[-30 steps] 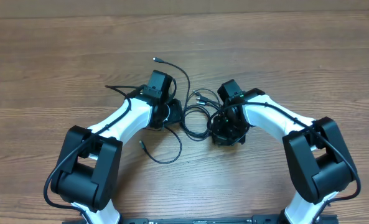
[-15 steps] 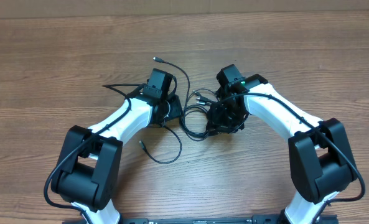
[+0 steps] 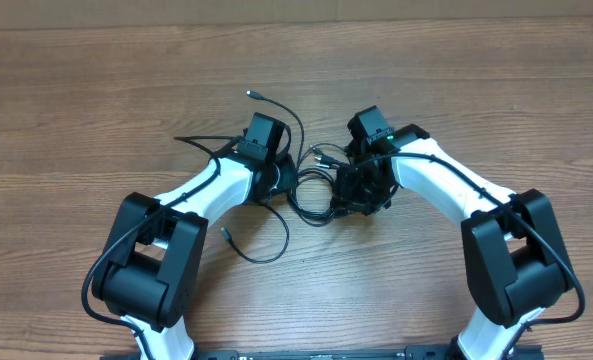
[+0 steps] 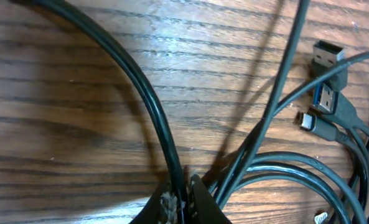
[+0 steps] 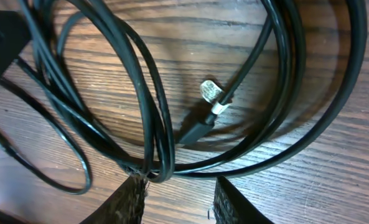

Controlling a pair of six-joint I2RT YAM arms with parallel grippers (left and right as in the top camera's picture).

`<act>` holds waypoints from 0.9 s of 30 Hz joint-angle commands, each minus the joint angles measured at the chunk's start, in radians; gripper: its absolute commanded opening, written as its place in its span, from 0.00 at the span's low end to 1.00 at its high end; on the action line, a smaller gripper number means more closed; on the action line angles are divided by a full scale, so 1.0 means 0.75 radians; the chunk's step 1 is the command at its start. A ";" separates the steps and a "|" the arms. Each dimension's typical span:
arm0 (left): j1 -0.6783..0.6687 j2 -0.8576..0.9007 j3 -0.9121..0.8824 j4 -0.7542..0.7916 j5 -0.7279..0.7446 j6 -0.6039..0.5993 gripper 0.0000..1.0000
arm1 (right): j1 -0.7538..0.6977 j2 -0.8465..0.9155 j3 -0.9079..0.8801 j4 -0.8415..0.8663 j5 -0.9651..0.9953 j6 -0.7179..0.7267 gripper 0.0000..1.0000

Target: Untangle cables

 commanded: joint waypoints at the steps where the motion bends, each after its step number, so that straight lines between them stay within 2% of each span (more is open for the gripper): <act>1: -0.010 0.015 0.069 -0.012 0.009 0.101 0.09 | 0.008 -0.008 -0.045 0.030 0.014 -0.003 0.32; 10: -0.017 0.015 0.192 -0.073 0.074 0.208 0.10 | 0.008 -0.008 -0.065 0.088 0.019 0.062 0.29; 16: -0.056 0.015 0.201 -0.066 0.006 0.333 0.15 | 0.008 -0.008 -0.065 0.101 0.019 0.062 0.29; 17: -0.078 0.015 0.201 -0.078 -0.131 0.344 0.19 | 0.008 -0.008 -0.065 0.101 0.019 0.062 0.29; 18: -0.085 0.015 0.201 -0.092 -0.184 0.341 0.27 | 0.008 -0.007 -0.065 0.101 0.019 0.062 0.29; 19: -0.089 0.015 0.201 -0.107 -0.212 0.327 0.34 | 0.008 -0.007 -0.065 0.101 0.019 0.062 0.29; 23: -0.094 0.016 0.200 -0.148 -0.228 0.237 0.50 | 0.008 -0.008 -0.065 0.101 0.019 0.062 0.29; 27: -0.094 0.019 0.200 -0.146 -0.251 0.151 0.50 | 0.008 -0.007 -0.065 0.099 0.019 0.062 0.30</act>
